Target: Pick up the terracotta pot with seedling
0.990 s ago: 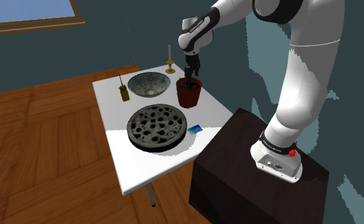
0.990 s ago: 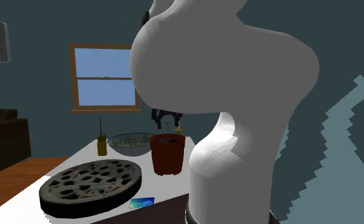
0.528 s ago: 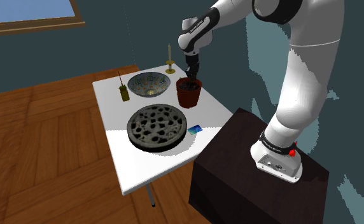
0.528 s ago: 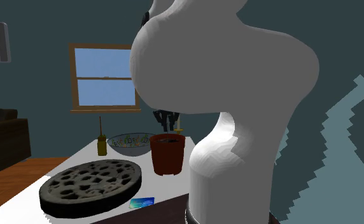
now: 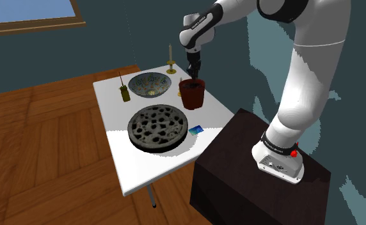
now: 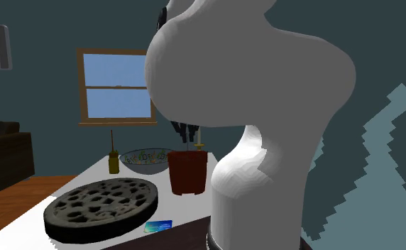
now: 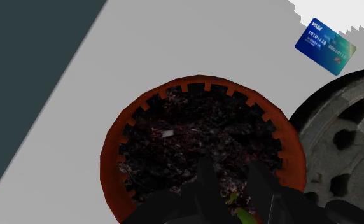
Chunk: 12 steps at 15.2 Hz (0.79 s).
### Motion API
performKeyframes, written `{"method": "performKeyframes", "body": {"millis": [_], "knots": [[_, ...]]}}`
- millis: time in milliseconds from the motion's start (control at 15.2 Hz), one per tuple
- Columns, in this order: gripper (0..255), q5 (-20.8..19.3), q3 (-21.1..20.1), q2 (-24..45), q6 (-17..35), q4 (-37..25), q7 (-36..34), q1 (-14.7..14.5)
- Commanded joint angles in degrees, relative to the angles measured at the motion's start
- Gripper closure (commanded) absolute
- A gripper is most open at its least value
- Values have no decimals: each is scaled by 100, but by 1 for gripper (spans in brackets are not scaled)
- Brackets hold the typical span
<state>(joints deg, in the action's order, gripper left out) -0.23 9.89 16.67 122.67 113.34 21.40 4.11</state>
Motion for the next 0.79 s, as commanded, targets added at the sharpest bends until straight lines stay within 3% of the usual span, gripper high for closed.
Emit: {"method": "performKeyframes", "body": {"millis": [0,726], "knots": [[255,-15,6,-93,-145,-78,-2,-4],[255,-72,23,-428,-768,-370,-18,-22]]}}
